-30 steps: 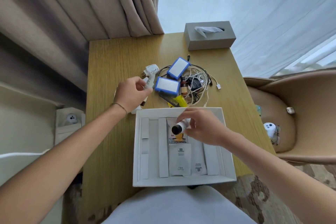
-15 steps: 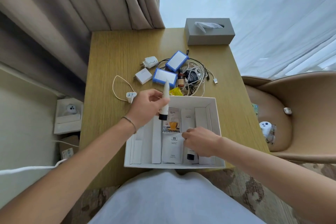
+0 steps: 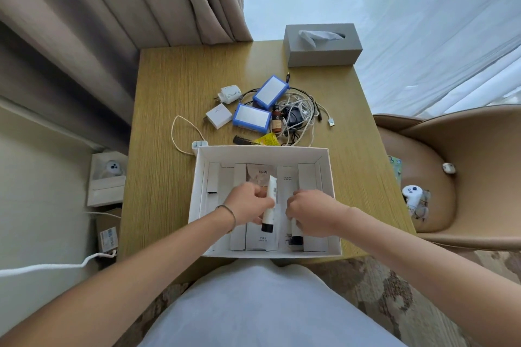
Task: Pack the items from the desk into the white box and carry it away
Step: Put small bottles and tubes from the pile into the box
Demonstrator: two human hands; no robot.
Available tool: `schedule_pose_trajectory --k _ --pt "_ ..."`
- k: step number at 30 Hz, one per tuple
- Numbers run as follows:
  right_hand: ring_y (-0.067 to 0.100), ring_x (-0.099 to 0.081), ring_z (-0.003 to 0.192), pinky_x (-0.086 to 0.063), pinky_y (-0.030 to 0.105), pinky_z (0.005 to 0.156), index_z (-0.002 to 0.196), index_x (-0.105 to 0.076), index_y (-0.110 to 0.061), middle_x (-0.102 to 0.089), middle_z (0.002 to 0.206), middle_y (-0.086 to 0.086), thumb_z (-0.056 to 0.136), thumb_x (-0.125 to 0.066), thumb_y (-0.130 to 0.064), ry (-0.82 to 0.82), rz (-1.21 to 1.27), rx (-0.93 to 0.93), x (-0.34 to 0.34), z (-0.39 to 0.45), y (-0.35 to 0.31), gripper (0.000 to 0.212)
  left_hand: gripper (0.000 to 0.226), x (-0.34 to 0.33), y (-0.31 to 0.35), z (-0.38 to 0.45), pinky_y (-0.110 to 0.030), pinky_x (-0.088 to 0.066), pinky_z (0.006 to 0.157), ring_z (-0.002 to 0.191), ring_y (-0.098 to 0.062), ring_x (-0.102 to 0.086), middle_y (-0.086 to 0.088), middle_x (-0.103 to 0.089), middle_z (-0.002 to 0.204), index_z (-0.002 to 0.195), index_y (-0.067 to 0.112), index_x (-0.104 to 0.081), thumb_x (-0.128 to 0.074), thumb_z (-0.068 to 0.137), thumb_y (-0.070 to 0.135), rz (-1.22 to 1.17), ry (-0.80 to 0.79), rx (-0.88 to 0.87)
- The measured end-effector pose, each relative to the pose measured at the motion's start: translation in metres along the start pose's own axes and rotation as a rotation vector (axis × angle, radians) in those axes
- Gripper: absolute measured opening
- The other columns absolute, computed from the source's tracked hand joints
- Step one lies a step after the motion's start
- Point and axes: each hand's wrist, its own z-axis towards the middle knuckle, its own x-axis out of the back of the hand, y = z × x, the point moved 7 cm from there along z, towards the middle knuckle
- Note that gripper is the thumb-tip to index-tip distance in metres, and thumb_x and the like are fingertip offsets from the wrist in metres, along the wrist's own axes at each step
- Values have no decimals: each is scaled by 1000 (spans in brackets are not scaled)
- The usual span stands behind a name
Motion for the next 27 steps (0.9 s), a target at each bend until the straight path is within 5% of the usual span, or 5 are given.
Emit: schedule_pose_trajectory --k 7,16,21,27 --pt "21 -60 119 -53 40 100 126 -70 -21 -69 126 -1 92 -54 -8 296 189 -103 39 -19 26 40 16 -35 -19 16 -33 -64 69 70 -16 -74 -7 -75 77 92 9 -71 -73 85 24 174 -81 118" --pt "20 -63 114 -54 38 93 119 -74 -22 -72 120 -3 87 -53 -4 431 366 -169 47 -23 30 42 20 -49 -12 24 -35 -63 70 67 -21 -74 -3 -75 67 67 16 -68 -81 80 25 270 -50 70" --pt "18 -64 113 -55 38 92 118 -74 -23 -72 118 -5 89 -53 -5 431 392 -170 45 -19 30 41 11 -39 0 19 -30 -54 75 80 -14 -64 6 -69 82 80 21 -71 -71 85 31 431 29 -59" --pt "20 -67 104 -56 40 84 112 -76 -24 -76 110 -4 87 -55 -6 511 421 -166 65 -17 35 37 14 -5 22 9 -27 -54 71 81 -13 -67 8 -71 84 87 27 -72 -58 88 30 357 89 -117"
